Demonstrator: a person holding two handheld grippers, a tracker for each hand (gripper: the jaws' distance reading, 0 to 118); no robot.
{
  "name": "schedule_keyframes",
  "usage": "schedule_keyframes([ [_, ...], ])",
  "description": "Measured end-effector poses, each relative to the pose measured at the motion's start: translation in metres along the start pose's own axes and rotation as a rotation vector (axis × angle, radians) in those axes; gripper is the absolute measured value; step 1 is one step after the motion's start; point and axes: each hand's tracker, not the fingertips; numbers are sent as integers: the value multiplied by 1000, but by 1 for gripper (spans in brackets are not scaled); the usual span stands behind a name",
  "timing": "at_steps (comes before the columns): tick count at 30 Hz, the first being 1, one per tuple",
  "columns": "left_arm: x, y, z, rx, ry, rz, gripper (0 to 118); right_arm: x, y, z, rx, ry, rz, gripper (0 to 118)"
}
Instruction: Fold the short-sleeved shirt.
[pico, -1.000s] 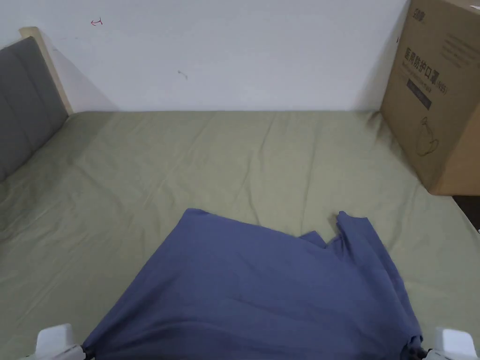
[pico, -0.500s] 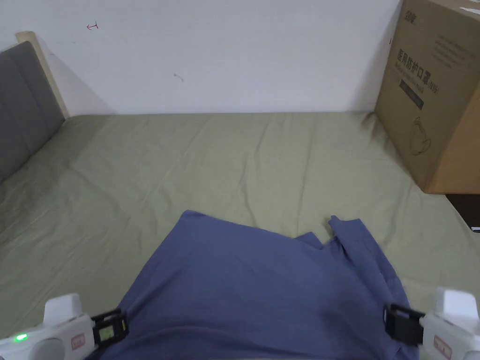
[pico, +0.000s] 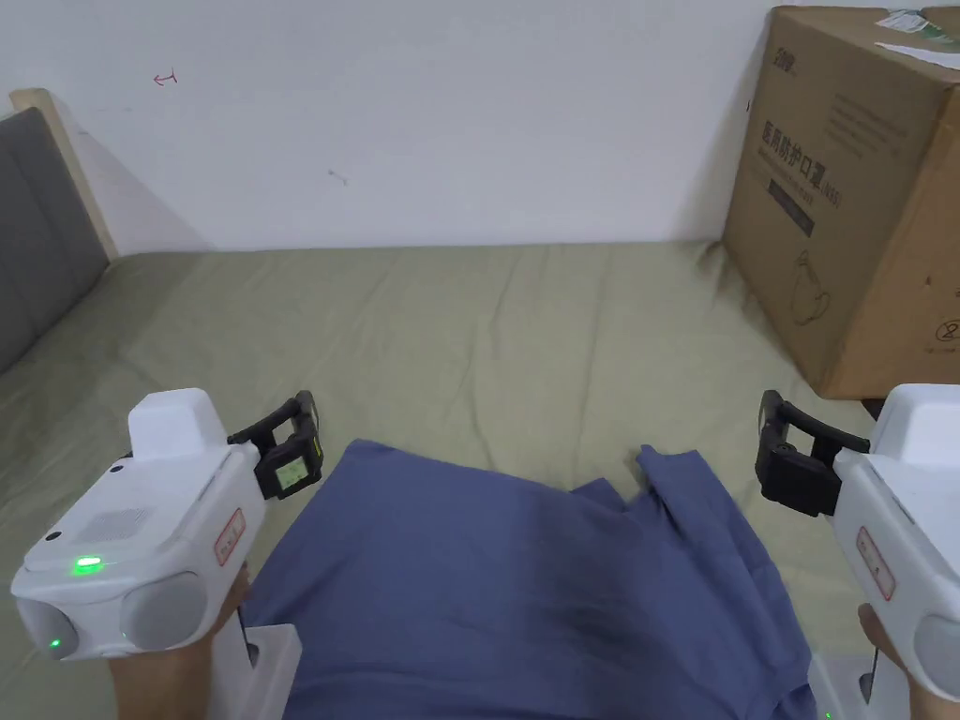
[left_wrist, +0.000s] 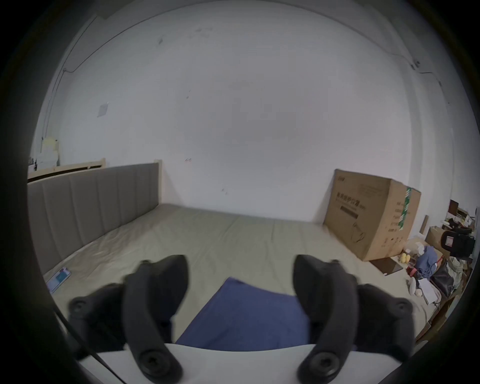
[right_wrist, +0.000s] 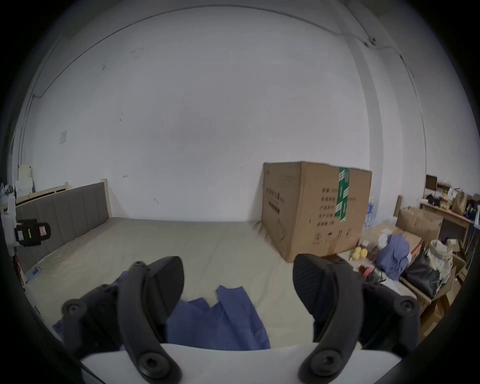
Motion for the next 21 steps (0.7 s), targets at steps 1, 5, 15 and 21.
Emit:
schedule_keyframes([
  [1,5,0,0,9,0,2,54,4,-1,-3,11,0,14,65],
  [5,17,-5,-9,27,-7,-34,0,-2,0,-5,19,-26,42,0],
  [15,18,-18,-70,-146,-86,-56,0,7,-6,-40,0,6,9,0],
  [21,8,-19,-165,-364,-138,-39,0,10,-12,-81,-33,12,11,0],
])
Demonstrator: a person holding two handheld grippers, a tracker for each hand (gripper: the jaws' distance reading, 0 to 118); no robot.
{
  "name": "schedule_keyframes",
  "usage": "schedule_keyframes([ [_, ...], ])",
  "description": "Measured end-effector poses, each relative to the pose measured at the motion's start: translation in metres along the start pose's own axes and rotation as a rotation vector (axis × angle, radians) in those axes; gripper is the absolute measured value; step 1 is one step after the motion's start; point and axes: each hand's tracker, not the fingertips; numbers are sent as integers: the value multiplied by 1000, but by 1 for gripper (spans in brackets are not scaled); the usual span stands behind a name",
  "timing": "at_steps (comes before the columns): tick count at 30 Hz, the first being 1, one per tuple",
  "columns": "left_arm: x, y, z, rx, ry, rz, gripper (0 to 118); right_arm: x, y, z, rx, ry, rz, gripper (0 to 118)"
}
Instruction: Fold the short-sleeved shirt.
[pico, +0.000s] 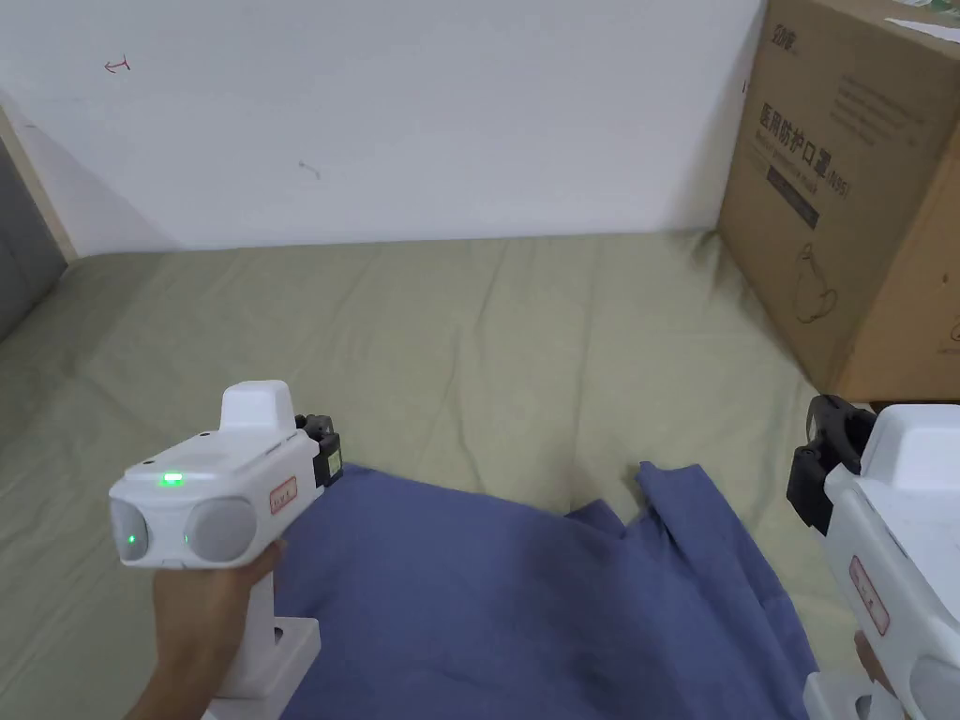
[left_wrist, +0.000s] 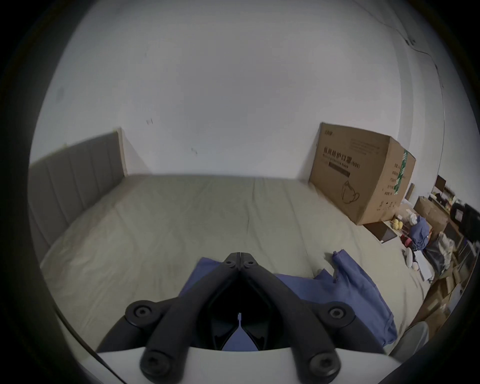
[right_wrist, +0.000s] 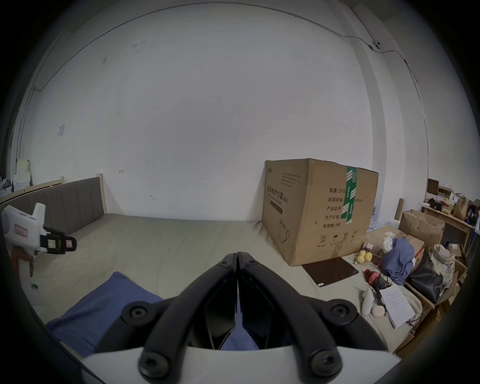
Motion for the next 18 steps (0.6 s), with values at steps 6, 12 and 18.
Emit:
schedule_keyframes([
  [6,-15,13,-96,-186,-30,-5,0,4,-9,-44,-52,5,4,0],
  [12,-43,5,-202,-427,52,70,101,2,-23,-77,-114,-1,38,0],
  [18,-61,-15,-268,-514,138,-10,101,1,-44,-103,-167,0,38,0],
])
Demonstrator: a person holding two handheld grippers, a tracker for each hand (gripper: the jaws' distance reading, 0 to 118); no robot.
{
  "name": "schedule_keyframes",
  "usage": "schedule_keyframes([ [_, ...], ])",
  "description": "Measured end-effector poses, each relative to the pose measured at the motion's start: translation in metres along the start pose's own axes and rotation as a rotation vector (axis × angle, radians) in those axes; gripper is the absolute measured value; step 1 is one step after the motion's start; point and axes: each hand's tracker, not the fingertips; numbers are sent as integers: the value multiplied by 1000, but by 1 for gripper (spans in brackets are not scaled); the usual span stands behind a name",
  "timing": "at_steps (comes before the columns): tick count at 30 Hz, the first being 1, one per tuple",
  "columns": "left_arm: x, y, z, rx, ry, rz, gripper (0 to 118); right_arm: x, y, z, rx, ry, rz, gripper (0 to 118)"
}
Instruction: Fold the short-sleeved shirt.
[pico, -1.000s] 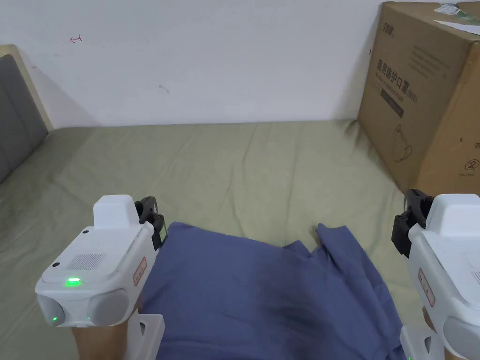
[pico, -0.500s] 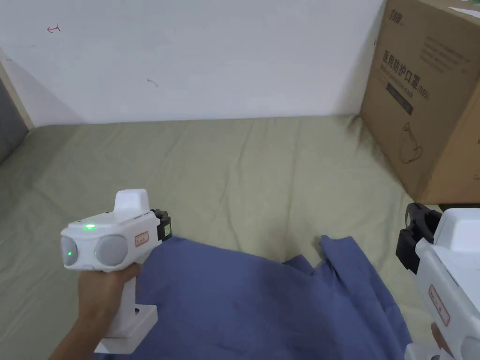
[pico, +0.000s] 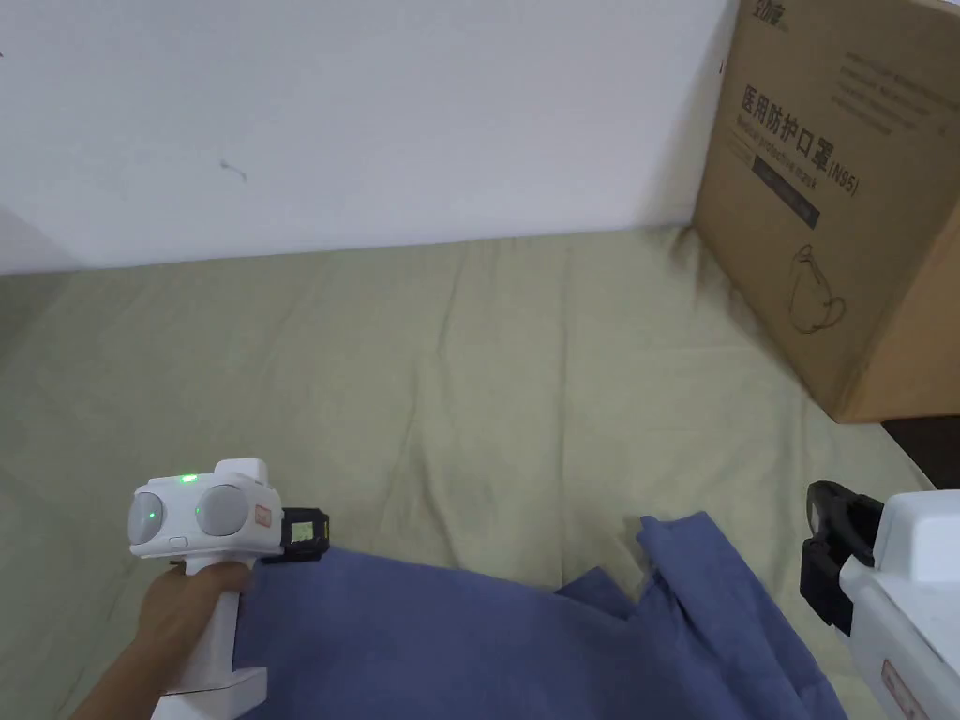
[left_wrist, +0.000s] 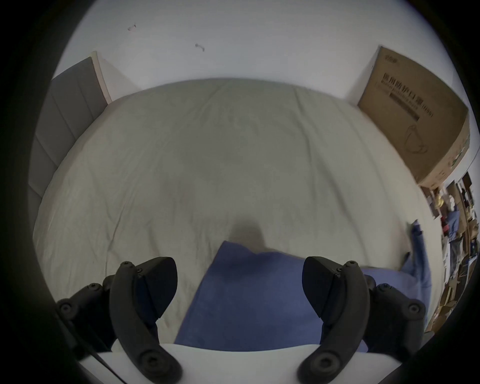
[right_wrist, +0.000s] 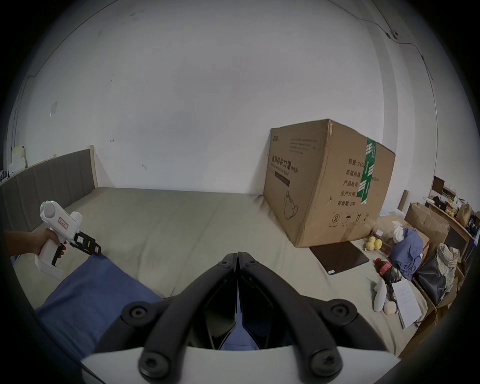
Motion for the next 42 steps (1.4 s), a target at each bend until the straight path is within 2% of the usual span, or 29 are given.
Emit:
schedule_keyframes([
  [2,6,-9,1,-22,23,-24,82,0,-4,-7,-20,-1,0,0],
  [4,9,-12,-12,-41,23,-52,49,1,-9,-12,-36,-4,-1,0],
  [6,13,-19,-16,-84,-5,-47,47,5,-14,-15,-60,-7,-8,0],
  [9,14,-19,-8,-53,13,-23,42,14,-20,-21,-102,-9,-38,0],
  [11,18,-22,-1,-18,0,-41,0,22,-25,-26,-144,-13,-51,0],
  [13,20,-24,13,10,2,-47,0,30,-31,-35,-209,-14,-57,0],
  [15,19,-29,37,97,-37,-24,0,38,-41,-45,-279,2,-103,2],
  [16,18,-32,50,123,-50,-13,0,43,-47,-52,-327,4,-122,11],
  [18,11,-36,73,153,-85,0,0,50,-60,-64,-386,-5,-129,58],
  [19,10,-39,84,167,-94,-1,0,53,-67,-70,-426,-2,-135,76],
  [20,9,-43,95,181,-99,-8,0,55,-75,-75,-442,-11,-124,77],
  [23,-4,-44,106,204,-106,-12,0,57,-101,-91,-537,-52,-88,77],
  [25,-5,-48,118,216,-110,-8,0,60,-121,-102,-611,-56,-97,75],
  [29,-5,-55,133,229,-105,-15,0,61,-151,-114,-707,-53,-145,61],
  [33,-7,-61,137,228,-106,-11,0,44,-154,-102,-698,-25,-159,31],
  [34,-8,-62,137,227,-106,-7,0,40,-149,-97,-687,-24,-158,9],
  [35,-9,-64,138,227,-106,-4,0,37,-147,-95,-684,-11,-150,3],
  [37,-4,-68,141,227,-105,0,0,29,-147,-94,-689,23,-106,3],
  [39,-6,-72,143,229,-105,5,0,20,-136,-82,-682,15,-77,2],
  [42,-11,-78,150,243,-101,22,0,24,-115,-62,-590,17,-109,2],
])
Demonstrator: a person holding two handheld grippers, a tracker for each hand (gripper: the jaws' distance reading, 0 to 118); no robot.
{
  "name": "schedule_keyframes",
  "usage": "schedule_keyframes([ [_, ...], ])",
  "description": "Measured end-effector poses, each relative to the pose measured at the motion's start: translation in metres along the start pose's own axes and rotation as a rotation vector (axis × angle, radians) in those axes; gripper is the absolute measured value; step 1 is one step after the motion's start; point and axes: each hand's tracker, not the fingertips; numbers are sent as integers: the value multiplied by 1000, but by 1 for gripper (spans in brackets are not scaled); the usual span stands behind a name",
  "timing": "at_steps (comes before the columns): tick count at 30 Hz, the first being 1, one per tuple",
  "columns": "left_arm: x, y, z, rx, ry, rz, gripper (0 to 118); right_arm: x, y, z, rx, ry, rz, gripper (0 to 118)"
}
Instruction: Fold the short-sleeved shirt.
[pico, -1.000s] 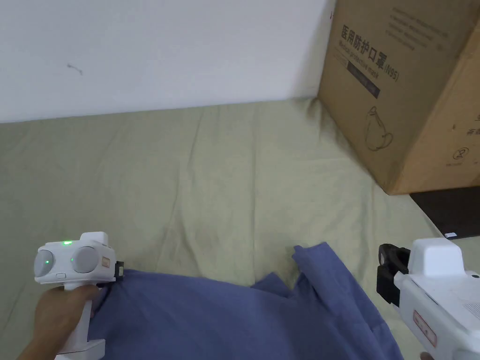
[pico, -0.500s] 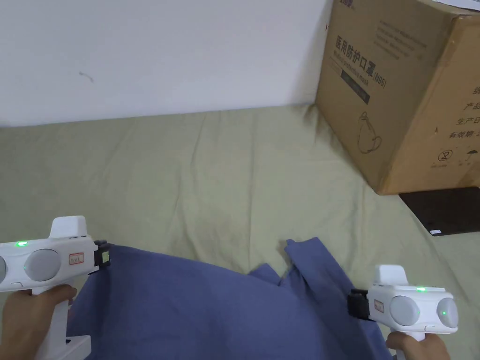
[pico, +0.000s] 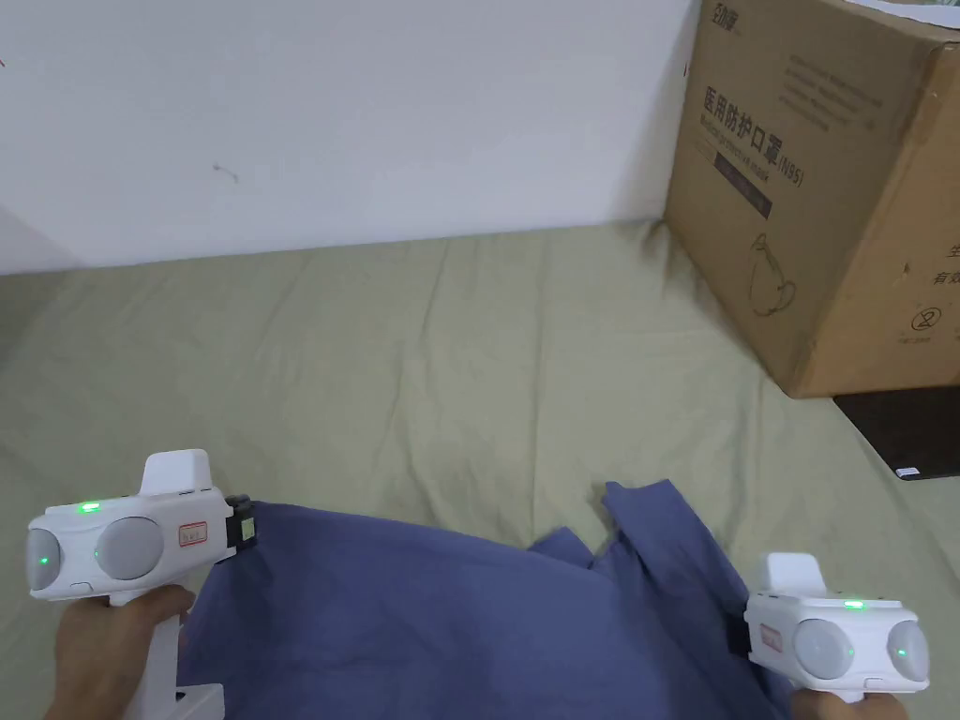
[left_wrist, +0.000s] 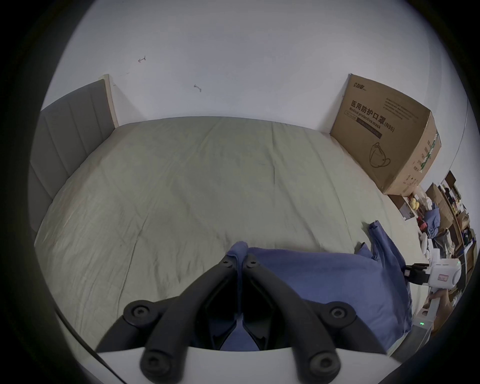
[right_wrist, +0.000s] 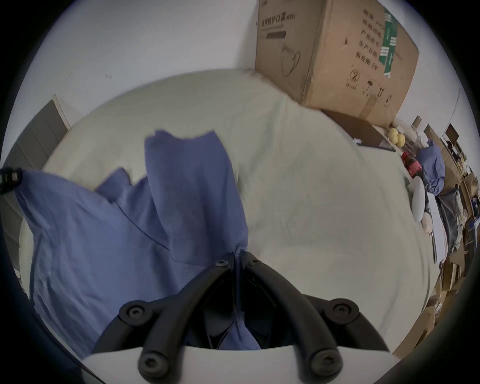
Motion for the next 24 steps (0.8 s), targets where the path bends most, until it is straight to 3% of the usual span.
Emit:
schedule_keyframes([
  [7,-11,3,47,102,7,53,0,3,53,96,266,25,60,2],
  [15,-48,61,130,316,72,70,0,3,149,188,607,62,166,2],
  [21,-76,124,190,476,100,101,0,-9,215,236,775,112,139,2],
  [24,-57,156,229,560,130,75,0,-15,245,254,823,141,122,2],
])
